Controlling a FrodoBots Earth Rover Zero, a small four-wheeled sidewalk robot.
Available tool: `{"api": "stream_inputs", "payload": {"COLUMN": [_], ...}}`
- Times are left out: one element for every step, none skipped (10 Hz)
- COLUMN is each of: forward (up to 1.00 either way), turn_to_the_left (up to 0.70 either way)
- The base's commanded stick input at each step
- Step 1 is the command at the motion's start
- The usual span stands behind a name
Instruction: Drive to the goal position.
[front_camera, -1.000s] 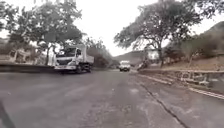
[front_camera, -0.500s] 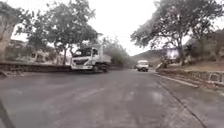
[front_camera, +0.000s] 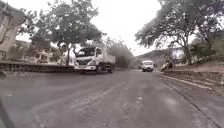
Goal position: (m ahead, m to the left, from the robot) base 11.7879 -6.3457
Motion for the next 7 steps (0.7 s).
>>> {"api": "stream_inputs", "payload": {"forward": [0.70,0.70,0.70,0.70,0.70,0.70,0.70], "turn_to_the_left": [0.00,0.00,0.00,0.00,0.00,0.00,0.00]}}
